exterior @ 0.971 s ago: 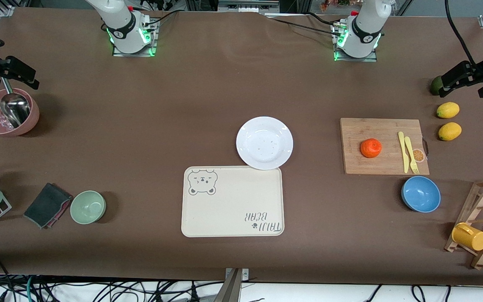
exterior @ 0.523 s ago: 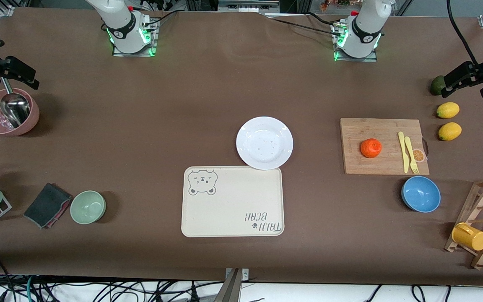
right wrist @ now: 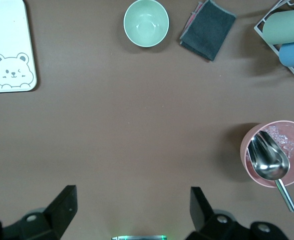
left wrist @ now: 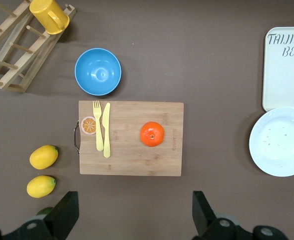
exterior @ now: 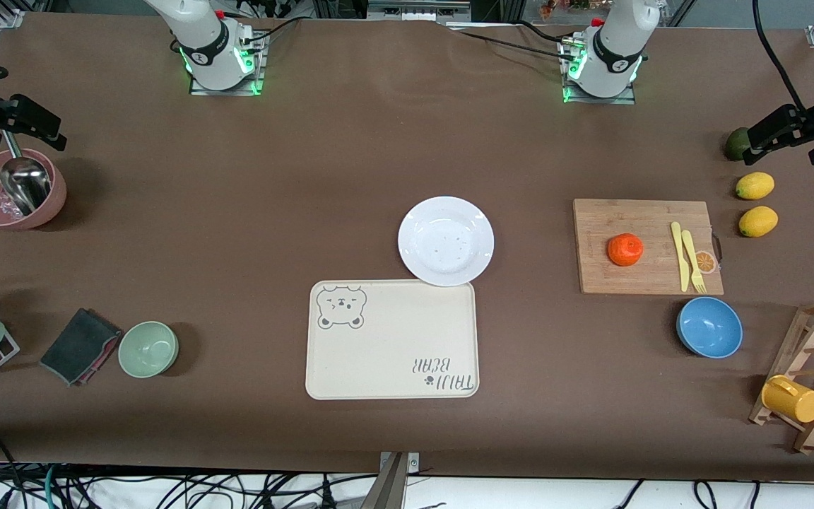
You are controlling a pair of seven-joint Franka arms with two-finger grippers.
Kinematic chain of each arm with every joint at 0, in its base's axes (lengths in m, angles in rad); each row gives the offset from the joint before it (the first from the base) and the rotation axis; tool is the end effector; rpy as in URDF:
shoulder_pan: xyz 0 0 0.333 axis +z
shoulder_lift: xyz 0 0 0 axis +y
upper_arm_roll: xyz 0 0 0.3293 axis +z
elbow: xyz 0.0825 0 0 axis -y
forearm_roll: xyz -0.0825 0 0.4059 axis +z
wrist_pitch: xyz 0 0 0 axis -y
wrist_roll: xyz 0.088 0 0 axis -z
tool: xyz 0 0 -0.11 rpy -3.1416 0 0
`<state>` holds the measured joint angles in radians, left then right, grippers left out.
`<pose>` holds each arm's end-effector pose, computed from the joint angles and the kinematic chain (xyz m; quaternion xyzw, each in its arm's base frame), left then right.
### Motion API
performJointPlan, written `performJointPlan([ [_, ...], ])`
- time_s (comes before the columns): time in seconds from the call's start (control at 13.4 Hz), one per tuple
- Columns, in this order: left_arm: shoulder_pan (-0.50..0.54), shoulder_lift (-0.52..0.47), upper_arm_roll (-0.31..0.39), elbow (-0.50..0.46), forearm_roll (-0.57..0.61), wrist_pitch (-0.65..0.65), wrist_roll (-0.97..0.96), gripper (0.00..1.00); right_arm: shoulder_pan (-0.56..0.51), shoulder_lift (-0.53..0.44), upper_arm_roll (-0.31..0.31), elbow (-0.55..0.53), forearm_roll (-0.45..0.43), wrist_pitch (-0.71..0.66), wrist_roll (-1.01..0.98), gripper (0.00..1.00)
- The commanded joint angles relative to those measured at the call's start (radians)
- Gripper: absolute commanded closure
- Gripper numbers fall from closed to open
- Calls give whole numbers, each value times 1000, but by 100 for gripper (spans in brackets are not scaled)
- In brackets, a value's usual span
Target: Place orange and plate with both arms
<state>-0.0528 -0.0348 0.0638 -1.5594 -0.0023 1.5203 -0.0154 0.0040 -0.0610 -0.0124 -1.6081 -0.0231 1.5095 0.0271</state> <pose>0.5602 0.0066 0.6557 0.9999 0.0131 -0.0022 0.0023 0.5499 -0.0075 0.6456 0.9996 -0.0182 -0.0187 0.0113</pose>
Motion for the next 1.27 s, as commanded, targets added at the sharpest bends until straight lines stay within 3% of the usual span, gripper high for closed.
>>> performJointPlan([
  [0.0,-2,16,1,32,21,-19,-6,0,1,9,3,24,9,-9,11,0],
  [0.45,14,75,-2,4,-16,1,-5,0,2,9,3,24,9,-9,11,0],
  [0.75,22,104,-2,-200,-15,230,2,0,1,10,3,22,11,-9,11,0],
  [1.05,21,228,1,-252,-4,267,-5,0,1,10,3,22,14,-12,13,0],
  [1.2,21,234,2,-289,-5,279,11,0,1,10,2,22,18,-6,13,0],
])
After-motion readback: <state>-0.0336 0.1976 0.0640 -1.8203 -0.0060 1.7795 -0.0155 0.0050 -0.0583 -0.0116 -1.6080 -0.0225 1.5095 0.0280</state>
